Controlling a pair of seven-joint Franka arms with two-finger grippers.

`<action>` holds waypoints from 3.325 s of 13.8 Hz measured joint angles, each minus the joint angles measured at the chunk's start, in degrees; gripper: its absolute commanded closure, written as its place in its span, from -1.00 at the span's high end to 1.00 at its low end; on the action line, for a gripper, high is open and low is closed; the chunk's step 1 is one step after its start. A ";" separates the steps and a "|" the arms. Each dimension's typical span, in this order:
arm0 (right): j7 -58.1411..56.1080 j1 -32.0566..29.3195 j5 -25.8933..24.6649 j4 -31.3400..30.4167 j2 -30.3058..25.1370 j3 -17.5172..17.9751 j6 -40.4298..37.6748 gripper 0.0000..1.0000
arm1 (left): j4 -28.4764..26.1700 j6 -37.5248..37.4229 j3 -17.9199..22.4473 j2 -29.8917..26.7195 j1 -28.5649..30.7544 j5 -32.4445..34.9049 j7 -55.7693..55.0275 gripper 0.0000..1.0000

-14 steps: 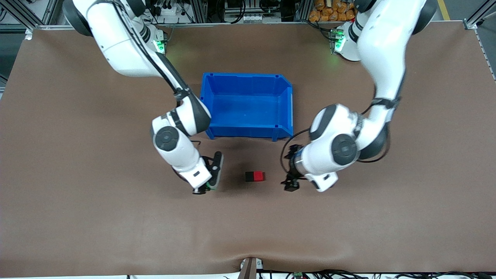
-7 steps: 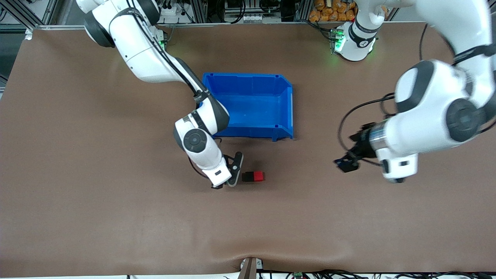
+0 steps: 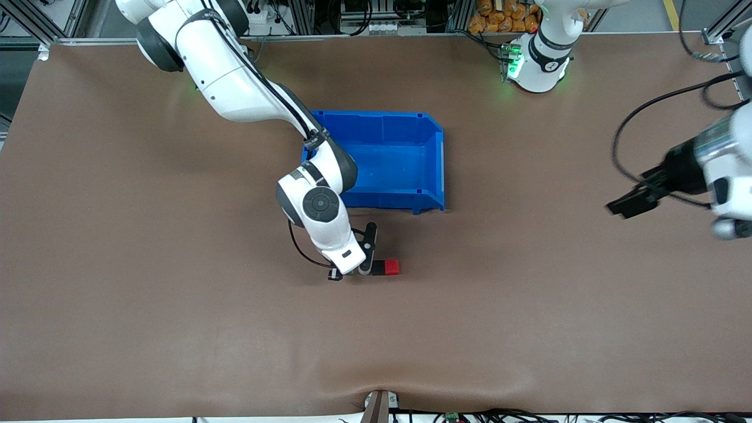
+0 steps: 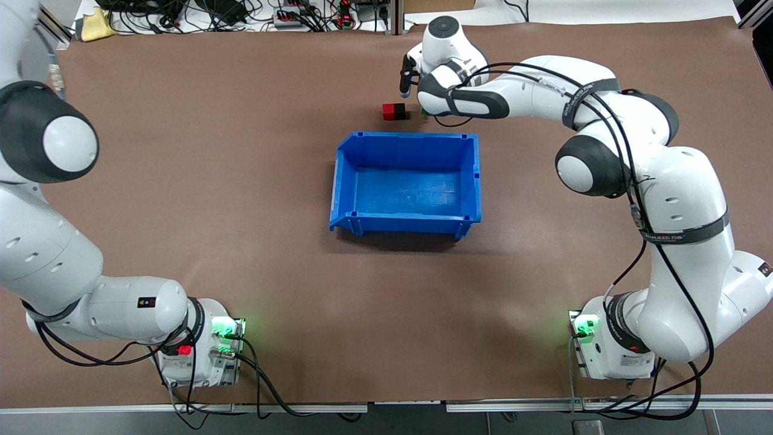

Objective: Attach green and red cubes to black cube
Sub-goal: 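Move the green cube with the right gripper against the black cube, then open the right gripper and lift it away from the cubes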

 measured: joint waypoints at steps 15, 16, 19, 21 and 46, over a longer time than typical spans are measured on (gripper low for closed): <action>1.75 2.26 -0.28 6.25 4.93 -0.02 -0.26 -1.00 | -1.30 -3.24 -0.06 -3.84 6.24 5.12 16.92 1.00; 2.08 2.40 -0.28 6.27 4.97 -0.01 -0.26 -1.00 | -2.10 -3.06 -0.07 -4.08 6.23 5.13 16.93 1.00; 2.36 2.64 -0.28 6.49 5.21 -0.01 -0.22 -1.00 | -7.12 0.89 -0.13 -6.33 6.20 5.13 16.93 1.00; 2.53 2.66 -0.28 6.65 5.41 -0.02 -0.17 0.20 | -10.58 3.06 -0.13 -8.18 6.20 5.13 16.93 1.00; 13.74 -12.64 5.57 8.60 -15.47 -2.64 -23.38 1.00 | -11.81 1.91 -0.38 -12.97 6.61 5.04 22.98 1.00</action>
